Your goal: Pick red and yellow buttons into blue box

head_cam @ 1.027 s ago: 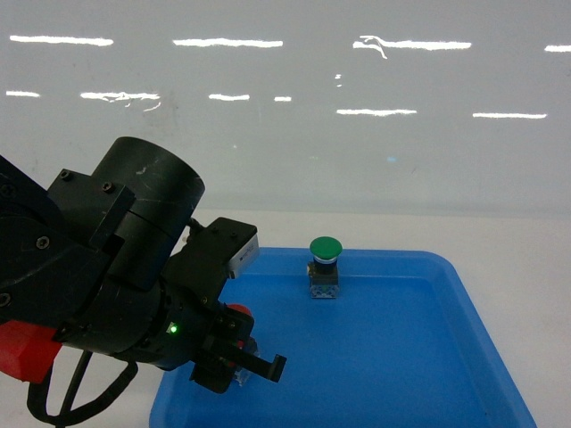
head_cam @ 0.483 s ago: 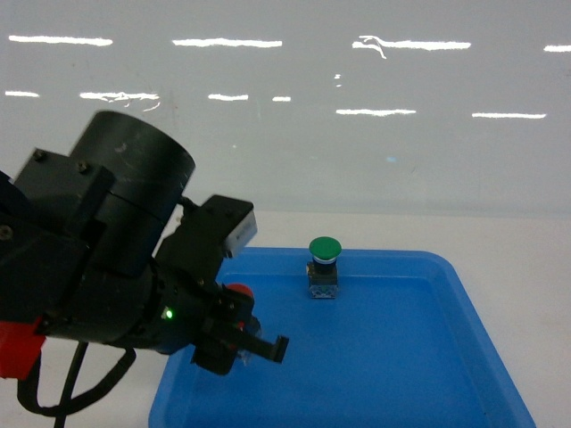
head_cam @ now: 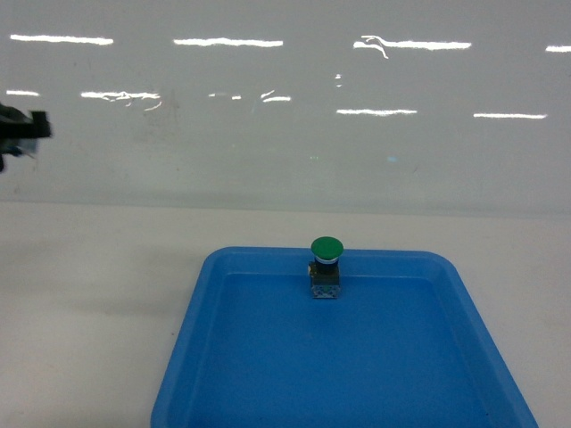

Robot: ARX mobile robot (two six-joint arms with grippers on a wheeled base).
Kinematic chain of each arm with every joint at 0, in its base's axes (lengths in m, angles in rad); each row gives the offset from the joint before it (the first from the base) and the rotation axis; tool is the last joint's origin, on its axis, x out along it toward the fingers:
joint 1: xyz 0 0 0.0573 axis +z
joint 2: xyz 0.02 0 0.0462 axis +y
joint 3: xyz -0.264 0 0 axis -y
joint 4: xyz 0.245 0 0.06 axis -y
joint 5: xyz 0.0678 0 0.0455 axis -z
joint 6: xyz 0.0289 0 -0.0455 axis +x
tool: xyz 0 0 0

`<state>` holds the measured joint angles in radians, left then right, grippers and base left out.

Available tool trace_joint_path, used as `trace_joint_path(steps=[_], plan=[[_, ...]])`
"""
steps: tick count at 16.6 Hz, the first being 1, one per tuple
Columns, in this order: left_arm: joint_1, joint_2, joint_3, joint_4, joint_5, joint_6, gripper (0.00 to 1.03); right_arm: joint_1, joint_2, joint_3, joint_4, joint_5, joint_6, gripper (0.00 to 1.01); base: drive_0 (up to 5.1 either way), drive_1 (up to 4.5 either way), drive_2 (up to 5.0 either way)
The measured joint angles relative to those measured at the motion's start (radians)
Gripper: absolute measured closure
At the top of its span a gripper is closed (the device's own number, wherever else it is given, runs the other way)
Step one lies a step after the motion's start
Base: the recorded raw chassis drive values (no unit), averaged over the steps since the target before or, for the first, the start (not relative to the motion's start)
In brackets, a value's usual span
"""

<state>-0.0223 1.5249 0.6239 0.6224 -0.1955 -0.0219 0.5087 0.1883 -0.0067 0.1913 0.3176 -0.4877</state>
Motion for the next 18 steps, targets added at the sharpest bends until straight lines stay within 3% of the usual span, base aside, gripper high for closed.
trace_joint_path(steps=[3, 5, 11, 13, 14, 15, 16, 18], plan=[[-0.025, -0.222, -0.145, -0.005, -0.088, -0.025, 0.83, 0.0, 0.0, 0.0, 0.0, 0.0, 0.0, 0.72, 0.0, 0.0, 0.0], [-0.078, -0.442, -0.275, -0.142, -0.16, -0.027, 0.83, 0.0, 0.0, 0.0, 0.0, 0.0, 0.0, 0.72, 0.0, 0.0, 0.0], [-0.149, -0.662, -0.351, -0.323, -0.253, -0.044, 0.83, 0.0, 0.0, 0.0, 0.0, 0.0, 0.0, 0.72, 0.0, 0.0, 0.0], [-0.264, -0.846, -0.379, -0.478, -0.364, -0.074, 0.83, 0.0, 0.0, 0.0, 0.0, 0.0, 0.0, 0.72, 0.0, 0.0, 0.0], [-0.334, -0.893, -0.385, -0.504, -0.425, -0.083, 0.83, 0.0, 0.0, 0.0, 0.0, 0.0, 0.0, 0.72, 0.0, 0.0, 0.0], [-0.418, -0.893, -0.384, -0.458, -0.493, -0.1, 0.83, 0.0, 0.0, 0.0, 0.0, 0.0, 0.0, 0.72, 0.0, 0.0, 0.0], [-0.452, -0.885, -0.378, -0.46, -0.5, -0.105, 0.83, 0.001, 0.0, 0.0, 0.0, 0.0, 0.0, 0.72, 0.0, 0.0, 0.0], [-0.446, -0.868, -0.381, -0.472, -0.506, -0.11, 0.83, 0.001, 0.0, 0.0, 0.0, 0.0, 0.0, 0.72, 0.0, 0.0, 0.0]])
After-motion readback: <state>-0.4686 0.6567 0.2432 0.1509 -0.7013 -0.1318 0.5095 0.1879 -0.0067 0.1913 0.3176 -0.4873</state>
